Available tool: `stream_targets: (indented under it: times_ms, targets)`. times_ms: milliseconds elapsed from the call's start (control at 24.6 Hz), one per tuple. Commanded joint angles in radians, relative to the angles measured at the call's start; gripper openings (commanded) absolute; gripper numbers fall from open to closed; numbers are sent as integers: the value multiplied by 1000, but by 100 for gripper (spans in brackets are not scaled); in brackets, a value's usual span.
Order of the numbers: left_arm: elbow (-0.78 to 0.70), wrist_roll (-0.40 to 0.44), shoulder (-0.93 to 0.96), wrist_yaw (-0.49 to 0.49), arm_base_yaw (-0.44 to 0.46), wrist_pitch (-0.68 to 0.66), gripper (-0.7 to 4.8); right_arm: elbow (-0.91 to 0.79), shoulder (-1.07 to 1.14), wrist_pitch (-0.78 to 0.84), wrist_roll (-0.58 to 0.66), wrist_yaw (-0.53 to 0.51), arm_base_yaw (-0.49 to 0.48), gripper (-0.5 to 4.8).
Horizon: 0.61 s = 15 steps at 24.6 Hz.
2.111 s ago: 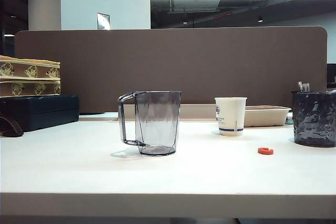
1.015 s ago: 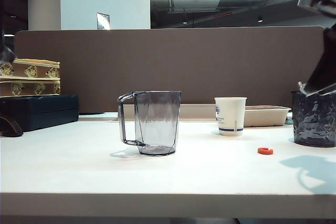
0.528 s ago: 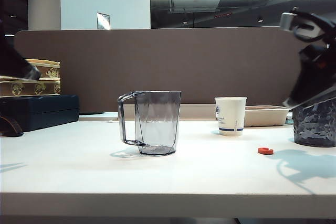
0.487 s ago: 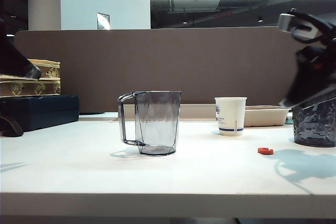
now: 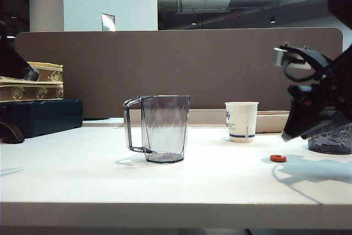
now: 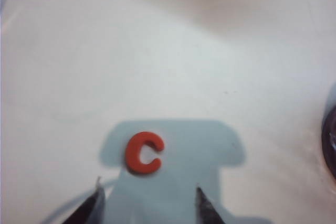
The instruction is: Pick up the letter "c" and put it in the paper cup.
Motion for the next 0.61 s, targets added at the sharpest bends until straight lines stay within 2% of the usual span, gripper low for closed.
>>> stream_targets:
  times_ms: [41, 609]
  targets:
    - [2, -3, 0, -7, 0, 12, 62, 5, 23, 43, 35, 10, 0, 216]
    - [2, -3, 2, -8, 0, 11, 62, 4, 55, 112, 42, 26, 0, 216]
